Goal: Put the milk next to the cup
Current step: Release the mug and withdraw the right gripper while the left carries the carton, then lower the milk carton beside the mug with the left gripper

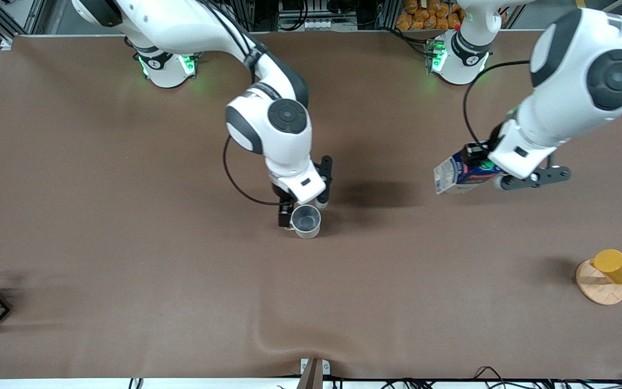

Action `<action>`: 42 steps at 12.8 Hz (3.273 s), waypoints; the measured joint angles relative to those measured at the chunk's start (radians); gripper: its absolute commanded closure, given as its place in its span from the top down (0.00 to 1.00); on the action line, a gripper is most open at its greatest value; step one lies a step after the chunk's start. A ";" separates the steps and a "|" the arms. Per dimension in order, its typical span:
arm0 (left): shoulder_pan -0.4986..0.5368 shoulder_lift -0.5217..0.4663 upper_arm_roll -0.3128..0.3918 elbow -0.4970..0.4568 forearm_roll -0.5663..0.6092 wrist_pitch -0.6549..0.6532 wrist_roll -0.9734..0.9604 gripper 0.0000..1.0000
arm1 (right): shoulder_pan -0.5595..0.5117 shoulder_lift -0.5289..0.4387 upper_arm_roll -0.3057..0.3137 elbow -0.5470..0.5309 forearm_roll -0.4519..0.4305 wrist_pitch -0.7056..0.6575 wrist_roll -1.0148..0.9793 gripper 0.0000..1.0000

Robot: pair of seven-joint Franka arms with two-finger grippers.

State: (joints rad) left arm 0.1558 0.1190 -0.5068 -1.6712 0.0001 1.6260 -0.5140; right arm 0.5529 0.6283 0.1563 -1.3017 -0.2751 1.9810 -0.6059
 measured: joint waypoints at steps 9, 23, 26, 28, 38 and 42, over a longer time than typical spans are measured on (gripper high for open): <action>-0.300 0.230 -0.140 0.156 0.036 0.045 -0.456 0.56 | -0.424 -0.091 -0.004 -0.003 0.103 0.010 0.281 1.00; -0.629 0.511 0.032 0.259 0.233 0.259 -0.526 0.57 | -0.633 -0.516 -0.001 -0.434 0.233 -0.016 0.454 1.00; -0.654 0.518 0.056 0.272 0.233 0.280 -0.528 0.57 | -0.677 -0.559 -0.002 -0.434 0.251 -0.121 0.457 1.00; -0.655 0.525 0.057 0.288 0.233 0.299 -0.529 0.57 | -0.721 -0.588 -0.002 -0.432 0.265 -0.206 0.453 1.00; -0.720 0.563 0.117 0.330 0.233 0.330 -0.544 1.00 | -0.756 -0.713 -0.001 -0.429 0.271 -0.333 0.450 1.00; -0.706 0.485 0.117 0.357 0.231 0.277 -0.552 1.00 | -0.800 -0.701 -0.002 -0.437 0.271 -0.323 0.448 1.00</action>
State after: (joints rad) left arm -0.5499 0.6044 -0.3899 -1.3146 0.2310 1.9029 -1.0663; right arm -0.2475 -0.0729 0.1542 -1.7386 -0.0037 1.6579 -0.1581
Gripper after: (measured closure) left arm 0.000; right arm 0.000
